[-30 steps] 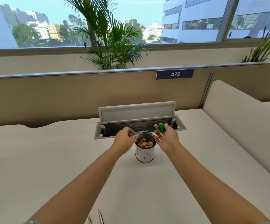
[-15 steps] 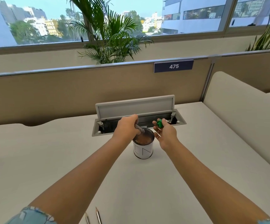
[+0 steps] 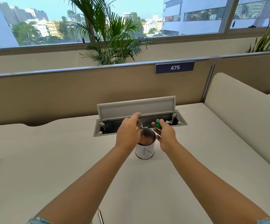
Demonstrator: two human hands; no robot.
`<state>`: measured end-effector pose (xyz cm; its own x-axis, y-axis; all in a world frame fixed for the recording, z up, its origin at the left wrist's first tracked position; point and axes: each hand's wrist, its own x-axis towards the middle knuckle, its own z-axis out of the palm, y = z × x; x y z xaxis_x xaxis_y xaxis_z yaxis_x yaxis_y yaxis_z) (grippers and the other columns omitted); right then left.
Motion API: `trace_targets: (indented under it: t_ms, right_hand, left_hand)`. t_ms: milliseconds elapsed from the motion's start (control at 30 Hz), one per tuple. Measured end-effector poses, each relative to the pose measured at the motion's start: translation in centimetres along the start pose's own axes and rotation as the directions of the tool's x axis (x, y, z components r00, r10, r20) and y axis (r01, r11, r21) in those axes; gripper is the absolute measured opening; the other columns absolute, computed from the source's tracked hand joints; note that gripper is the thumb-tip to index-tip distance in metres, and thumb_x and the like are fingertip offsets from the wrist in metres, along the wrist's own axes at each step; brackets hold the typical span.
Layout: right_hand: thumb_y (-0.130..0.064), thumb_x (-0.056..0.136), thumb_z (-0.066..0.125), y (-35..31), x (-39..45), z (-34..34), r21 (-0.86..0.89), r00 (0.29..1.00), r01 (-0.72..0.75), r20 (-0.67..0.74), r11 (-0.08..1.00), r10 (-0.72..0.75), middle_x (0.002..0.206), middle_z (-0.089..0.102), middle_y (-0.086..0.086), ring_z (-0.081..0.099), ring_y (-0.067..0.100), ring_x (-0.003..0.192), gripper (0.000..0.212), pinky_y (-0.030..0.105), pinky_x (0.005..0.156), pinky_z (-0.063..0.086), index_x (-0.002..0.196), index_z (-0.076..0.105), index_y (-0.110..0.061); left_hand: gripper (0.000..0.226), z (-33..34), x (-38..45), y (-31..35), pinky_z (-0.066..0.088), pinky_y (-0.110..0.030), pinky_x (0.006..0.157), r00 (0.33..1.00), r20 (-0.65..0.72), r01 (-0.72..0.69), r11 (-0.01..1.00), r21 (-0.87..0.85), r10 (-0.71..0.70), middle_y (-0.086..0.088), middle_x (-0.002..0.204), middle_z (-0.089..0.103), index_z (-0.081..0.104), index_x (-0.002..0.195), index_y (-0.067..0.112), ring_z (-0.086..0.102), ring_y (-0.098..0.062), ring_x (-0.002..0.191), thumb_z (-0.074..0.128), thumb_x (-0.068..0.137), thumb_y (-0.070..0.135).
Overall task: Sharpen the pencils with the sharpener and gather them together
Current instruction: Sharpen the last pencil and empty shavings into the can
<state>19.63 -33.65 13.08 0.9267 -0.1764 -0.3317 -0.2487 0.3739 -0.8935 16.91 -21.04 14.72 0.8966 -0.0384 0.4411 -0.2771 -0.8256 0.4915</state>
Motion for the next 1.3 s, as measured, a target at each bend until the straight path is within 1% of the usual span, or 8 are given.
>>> trace_targets:
  t_ms: [400, 500, 700, 900, 1033, 1100, 1200, 1300]
  right_hand:
    - [-0.024, 0.1, 0.038, 0.7, -0.1, 1.1, -0.293, 0.963, 0.271, 0.063, 0.917, -0.264, 0.104, 0.06, 0.004, 0.051, 0.015, 0.098, 0.029, 0.028, 0.086, 0.04, 0.118, 0.054, -0.007]
    - [-0.024, 0.099, 0.04, 1.0, -0.2, 1.0, -0.316, 0.953, 0.3, 0.055, 0.9, -0.298, 0.11, 0.062, 0.009, 0.052, 0.015, 0.099, 0.029, 0.027, 0.083, 0.04, 0.118, 0.054, -0.007]
    - [-0.026, 0.099, 0.04, 1.8, 0.0, 0.4, -0.364, 0.948, 0.309, 0.04, 0.879, -0.316, 0.116, 0.063, 0.011, 0.054, 0.017, 0.101, 0.032, 0.022, 0.074, 0.042, 0.121, 0.053, -0.008]
    - [-0.029, 0.099, 0.039, 2.9, 0.1, 0.5, -0.417, 0.958, 0.276, 0.051, 0.866, -0.281, 0.117, 0.061, 0.012, 0.057, 0.023, 0.11, 0.031, 0.02, 0.072, 0.049, 0.121, 0.052, -0.011]
    - [-0.026, 0.098, 0.043, 2.6, 0.0, 0.4, -0.439, 0.952, 0.298, 0.074, 0.848, -0.296, 0.117, 0.061, 0.011, 0.056, 0.024, 0.111, 0.029, 0.018, 0.069, 0.046, 0.12, 0.054, -0.011]
    - [-0.02, 0.095, 0.05, 2.3, -0.6, 0.3, -0.554, 0.85, 0.486, 0.119, 0.676, -0.514, 0.114, 0.063, 0.009, 0.054, 0.021, 0.108, 0.028, 0.02, 0.074, 0.042, 0.12, 0.058, -0.011]
    - [-0.019, 0.087, 0.062, 2.7, -0.5, 0.2, -0.7, 0.586, 0.694, 0.413, 0.17, -0.697, 0.108, 0.065, 0.004, 0.05, 0.021, 0.106, 0.031, 0.025, 0.083, 0.038, 0.117, 0.063, -0.016]
    - [-0.029, 0.088, 0.061, 3.2, 0.3, 0.0, -0.785, 0.754, 0.578, 0.41, 0.222, -0.514, 0.115, 0.06, 0.006, 0.048, 0.022, 0.112, 0.034, 0.031, 0.092, 0.042, 0.121, 0.062, -0.024]
  left_hand:
    - [0.022, 0.1, 0.1, -0.6, 0.047, -0.027, 0.085, 0.996, -0.093, -0.008, 1.0, -0.01, 0.007, -0.001, 0.109, 0.056, 0.068, 0.094, 0.011, 0.05, -0.014, 0.102, 0.074, 0.074, 0.017]
    - [0.024, 0.2, 0.0, -1.2, 0.05, -0.032, 0.087, 1.0, -0.017, 0.013, 1.0, 0.007, -0.013, -0.003, 0.113, 0.054, 0.068, 0.094, 0.011, 0.05, -0.017, 0.105, 0.075, 0.072, 0.019]
    - [0.026, -0.8, -1.3, -0.6, 0.052, -0.028, 0.078, 0.94, -0.312, 0.052, 0.962, -0.268, -0.137, 0.0, 0.096, 0.061, 0.062, 0.103, 0.008, 0.056, -0.014, 0.088, 0.07, 0.078, 0.012]
    - [0.033, 0.0, -2.3, -1.1, 0.044, -0.017, 0.08, 0.992, -0.041, 0.111, 0.977, -0.18, -0.121, -0.005, 0.106, 0.063, 0.062, 0.116, 0.009, 0.056, -0.014, 0.095, 0.063, 0.083, 0.011]
    - [0.032, -0.7, -1.8, -0.3, 0.04, -0.006, 0.072, 0.973, -0.142, 0.134, 0.945, -0.299, -0.183, 0.002, 0.099, 0.058, 0.062, 0.114, 0.008, 0.053, -0.008, 0.087, 0.064, 0.082, 0.007]
    - [0.031, -1.0, -1.6, -0.1, 0.042, -0.007, 0.069, 0.966, -0.168, 0.13, 0.932, -0.339, -0.196, 0.005, 0.096, 0.056, 0.062, 0.112, 0.009, 0.054, -0.008, 0.085, 0.065, 0.081, 0.007]
    - [0.029, -1.2, -1.6, -0.1, 0.044, -0.002, 0.067, 0.951, -0.189, 0.154, 0.907, -0.391, -0.243, 0.003, 0.095, 0.057, 0.062, 0.109, 0.009, 0.055, -0.008, 0.083, 0.066, 0.081, 0.005]
    - [0.03, -1.1, -1.9, -0.4, 0.044, 0.0, 0.065, 0.933, -0.204, 0.194, 0.892, -0.408, -0.296, 0.003, 0.094, 0.059, 0.062, 0.109, 0.009, 0.053, -0.005, 0.079, 0.067, 0.08, 0.006]
